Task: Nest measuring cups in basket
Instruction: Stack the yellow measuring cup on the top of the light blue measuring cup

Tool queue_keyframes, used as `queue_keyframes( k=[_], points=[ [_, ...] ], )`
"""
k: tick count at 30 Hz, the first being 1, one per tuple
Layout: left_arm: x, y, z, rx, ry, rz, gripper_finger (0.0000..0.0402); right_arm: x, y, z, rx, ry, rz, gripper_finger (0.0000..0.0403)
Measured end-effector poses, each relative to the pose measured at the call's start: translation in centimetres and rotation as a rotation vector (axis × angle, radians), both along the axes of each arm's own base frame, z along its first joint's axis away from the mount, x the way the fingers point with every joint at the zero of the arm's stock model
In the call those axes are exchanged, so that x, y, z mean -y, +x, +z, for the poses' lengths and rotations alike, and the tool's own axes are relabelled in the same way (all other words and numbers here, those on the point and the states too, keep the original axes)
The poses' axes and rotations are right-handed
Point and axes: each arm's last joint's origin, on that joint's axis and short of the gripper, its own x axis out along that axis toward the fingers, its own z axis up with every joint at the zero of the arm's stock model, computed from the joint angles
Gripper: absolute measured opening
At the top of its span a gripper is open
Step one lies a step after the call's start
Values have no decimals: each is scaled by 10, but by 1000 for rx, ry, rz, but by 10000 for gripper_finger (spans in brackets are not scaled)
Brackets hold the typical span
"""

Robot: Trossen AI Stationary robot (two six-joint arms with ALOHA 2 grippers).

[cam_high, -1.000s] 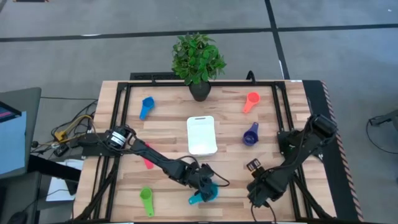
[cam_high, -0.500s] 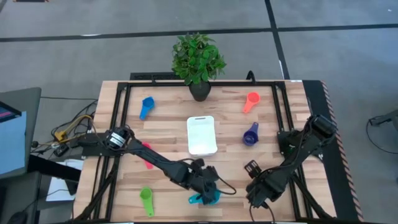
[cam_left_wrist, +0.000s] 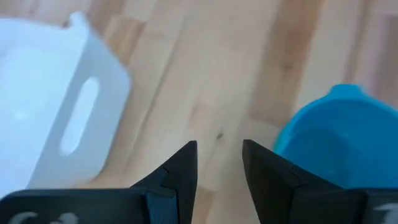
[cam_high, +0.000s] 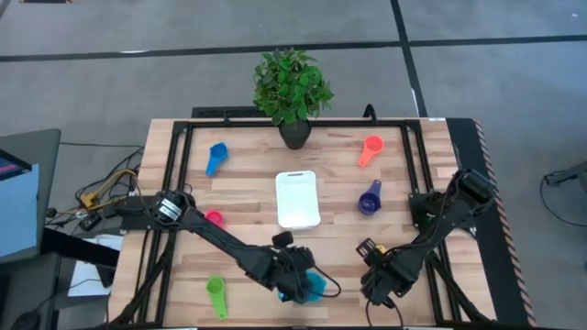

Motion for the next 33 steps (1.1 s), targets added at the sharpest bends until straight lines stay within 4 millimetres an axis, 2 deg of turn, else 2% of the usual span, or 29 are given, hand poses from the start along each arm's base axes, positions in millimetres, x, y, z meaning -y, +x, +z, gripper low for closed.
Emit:
queue_keyframes(
  k=[3, 8, 12, 19, 22, 24, 28, 31, 33],
  points=[
    [-2, -5, -2, -18, 18, 55, 116, 1, 2, 0, 5, 6, -33, 154],
    [1, -14, -3, -38, 63, 100, 116, 4, 10, 0, 32, 37, -102, 73],
    [6, -27, 7, -50, 103, 93, 116, 9, 14, 0, 40, 49, -289, 16],
    [6, -46, 34, -4, 191, 104, 116, 25, 22, 1, 17, 41, -897, 23],
    [5, -41, 34, 78, 238, 128, 116, 28, 21, 1, 21, 25, -1050, 10],
    [1, -31, 25, 107, 223, 91, 116, 27, 20, 2, 53, 22, -1120, 6],
    [-4, -14, 9, 134, 135, -29, 116, 27, 12, 13, 237, -2, -1290, 11],
    [-5, -8, 12, 185, 130, -47, 116, 26, -2, 28, 534, 4, -1452, 11],
    [-6, -7, 13, 207, 157, -30, 116, 23, -12, 36, 774, 76, -1575, 10]
  ],
)
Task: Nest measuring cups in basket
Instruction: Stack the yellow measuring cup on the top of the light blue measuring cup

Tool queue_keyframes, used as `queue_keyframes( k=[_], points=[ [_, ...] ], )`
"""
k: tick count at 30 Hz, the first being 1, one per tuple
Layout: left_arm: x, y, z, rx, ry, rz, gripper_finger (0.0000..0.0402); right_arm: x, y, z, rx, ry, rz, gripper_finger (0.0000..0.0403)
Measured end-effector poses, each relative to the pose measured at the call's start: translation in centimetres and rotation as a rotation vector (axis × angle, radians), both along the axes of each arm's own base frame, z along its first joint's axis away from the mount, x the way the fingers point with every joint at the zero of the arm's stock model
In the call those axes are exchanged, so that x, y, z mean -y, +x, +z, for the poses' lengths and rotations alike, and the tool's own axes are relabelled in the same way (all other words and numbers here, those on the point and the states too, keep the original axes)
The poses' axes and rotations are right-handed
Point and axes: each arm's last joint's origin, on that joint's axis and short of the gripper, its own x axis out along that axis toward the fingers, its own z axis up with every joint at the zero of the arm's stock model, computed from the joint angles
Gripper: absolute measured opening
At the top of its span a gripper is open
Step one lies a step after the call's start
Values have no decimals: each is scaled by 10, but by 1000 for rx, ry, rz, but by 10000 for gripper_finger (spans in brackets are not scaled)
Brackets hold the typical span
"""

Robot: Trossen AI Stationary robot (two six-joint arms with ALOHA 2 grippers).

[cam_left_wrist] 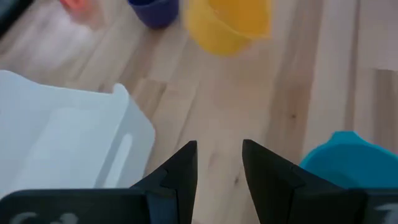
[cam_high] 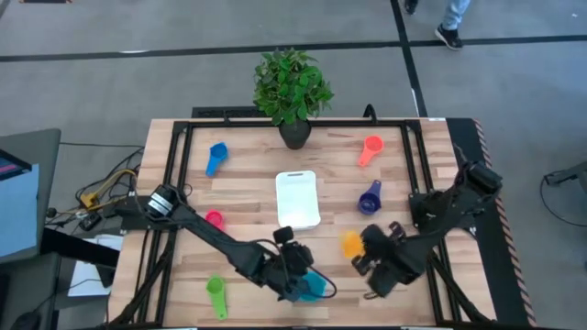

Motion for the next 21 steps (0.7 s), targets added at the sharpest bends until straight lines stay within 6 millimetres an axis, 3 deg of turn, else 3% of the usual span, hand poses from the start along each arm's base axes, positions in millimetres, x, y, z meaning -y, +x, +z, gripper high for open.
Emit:
queue_keyframes(
  k=[3, 6, 12, 21],
  points=[
    [-5, 6, 4, 66, 24, 46, 116, -7, -13, 6, 311, -54, -115, 11],
    [-13, 12, 8, 118, 46, 98, 116, -12, -14, 5, 493, -98, -131, 12],
    [-18, 22, 18, 219, 95, 129, 116, -15, 4, -8, 604, -141, -143, 10],
    [-17, 21, 26, 264, 270, 217, 116, -13, 12, -11, 661, -195, -139, 10]
  ],
)
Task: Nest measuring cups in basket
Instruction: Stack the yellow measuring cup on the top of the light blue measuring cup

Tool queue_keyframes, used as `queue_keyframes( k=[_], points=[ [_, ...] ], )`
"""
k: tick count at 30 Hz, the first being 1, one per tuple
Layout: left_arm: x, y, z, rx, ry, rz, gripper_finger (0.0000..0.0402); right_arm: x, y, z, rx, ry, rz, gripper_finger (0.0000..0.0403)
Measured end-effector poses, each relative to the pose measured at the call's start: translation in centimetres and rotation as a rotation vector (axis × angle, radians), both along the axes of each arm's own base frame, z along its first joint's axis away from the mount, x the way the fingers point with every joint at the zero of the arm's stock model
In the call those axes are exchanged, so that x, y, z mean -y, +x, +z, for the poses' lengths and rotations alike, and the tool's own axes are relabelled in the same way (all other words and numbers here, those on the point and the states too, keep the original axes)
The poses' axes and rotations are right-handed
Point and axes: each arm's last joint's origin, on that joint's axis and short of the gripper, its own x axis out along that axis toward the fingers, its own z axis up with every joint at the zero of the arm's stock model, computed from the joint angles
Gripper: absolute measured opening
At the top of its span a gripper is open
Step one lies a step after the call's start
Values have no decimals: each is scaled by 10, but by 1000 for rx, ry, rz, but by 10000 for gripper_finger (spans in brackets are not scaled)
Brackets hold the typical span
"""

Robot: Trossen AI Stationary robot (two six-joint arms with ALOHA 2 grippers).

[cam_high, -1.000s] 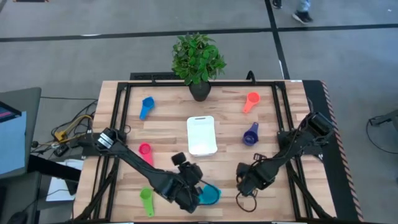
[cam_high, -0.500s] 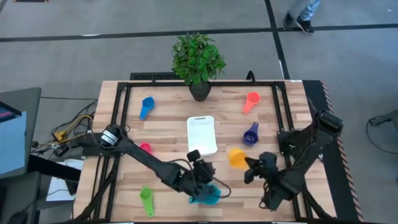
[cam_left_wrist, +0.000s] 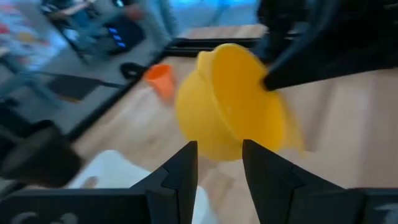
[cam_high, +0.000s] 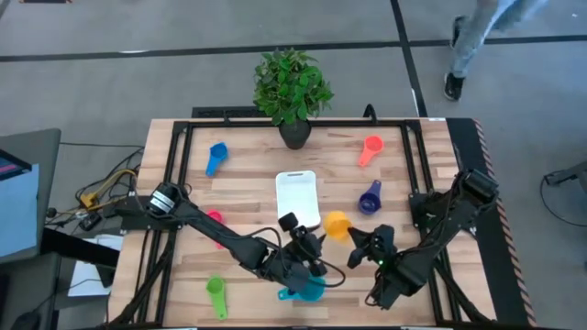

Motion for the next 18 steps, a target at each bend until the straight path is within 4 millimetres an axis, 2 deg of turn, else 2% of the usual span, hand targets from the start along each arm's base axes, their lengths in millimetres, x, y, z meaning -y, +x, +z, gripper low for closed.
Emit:
queue_keyframes(
  k=[7, 18],
  points=[
    [-6, 2, 0, 4, 7, 27, 116, -1, 5, 1, 9, -67, 26, 11],
    [-35, 15, 1, 15, -7, 87, 115, -8, 9, 3, -7, -164, 76, 3]
  ],
)
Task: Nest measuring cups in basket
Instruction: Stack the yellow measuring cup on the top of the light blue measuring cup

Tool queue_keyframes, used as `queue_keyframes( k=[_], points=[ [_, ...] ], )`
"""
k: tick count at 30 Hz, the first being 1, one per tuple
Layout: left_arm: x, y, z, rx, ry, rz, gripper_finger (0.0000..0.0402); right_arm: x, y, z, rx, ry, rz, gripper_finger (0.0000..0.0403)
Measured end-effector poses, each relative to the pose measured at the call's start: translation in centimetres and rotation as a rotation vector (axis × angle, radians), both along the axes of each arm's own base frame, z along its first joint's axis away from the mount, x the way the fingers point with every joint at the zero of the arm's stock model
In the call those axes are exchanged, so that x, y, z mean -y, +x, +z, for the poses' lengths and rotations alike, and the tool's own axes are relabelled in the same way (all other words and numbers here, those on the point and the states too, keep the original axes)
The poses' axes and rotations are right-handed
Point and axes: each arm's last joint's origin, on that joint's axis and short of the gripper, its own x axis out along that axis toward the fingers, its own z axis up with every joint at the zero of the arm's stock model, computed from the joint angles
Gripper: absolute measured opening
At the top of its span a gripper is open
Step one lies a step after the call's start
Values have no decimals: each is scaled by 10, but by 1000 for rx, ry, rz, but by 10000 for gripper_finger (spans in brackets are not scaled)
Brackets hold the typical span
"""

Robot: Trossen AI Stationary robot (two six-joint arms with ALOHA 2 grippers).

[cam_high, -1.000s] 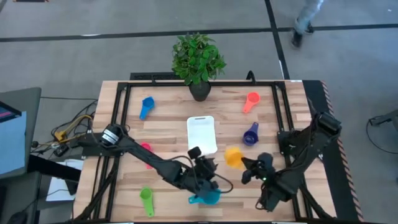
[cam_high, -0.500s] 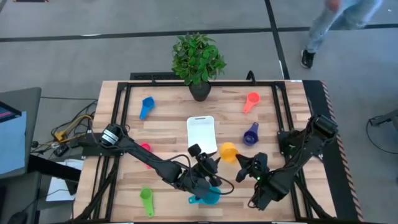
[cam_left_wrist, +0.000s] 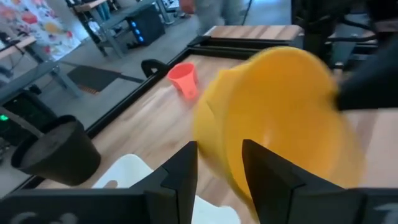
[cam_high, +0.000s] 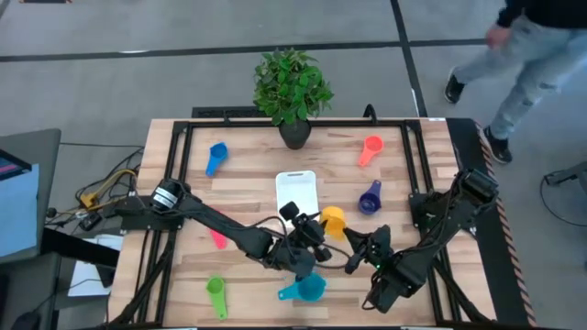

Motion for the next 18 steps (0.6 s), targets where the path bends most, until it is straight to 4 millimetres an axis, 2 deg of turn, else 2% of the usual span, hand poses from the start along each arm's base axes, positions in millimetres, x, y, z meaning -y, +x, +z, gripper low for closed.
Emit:
queue_keyframes(
  k=[5, 11, 18],
  points=[
    [-6, 2, 0, 9, -9, 21, 83, -8, -2, 1, -19, -36, 42, 3],
    [-5, 2, 0, -10, 11, 13, 10, -14, -5, 2, -23, -82, 72, 2],
    [-1, 1, 0, -51, 36, -34, 3, -16, -7, 1, -32, -87, 81, 3]
  ],
)
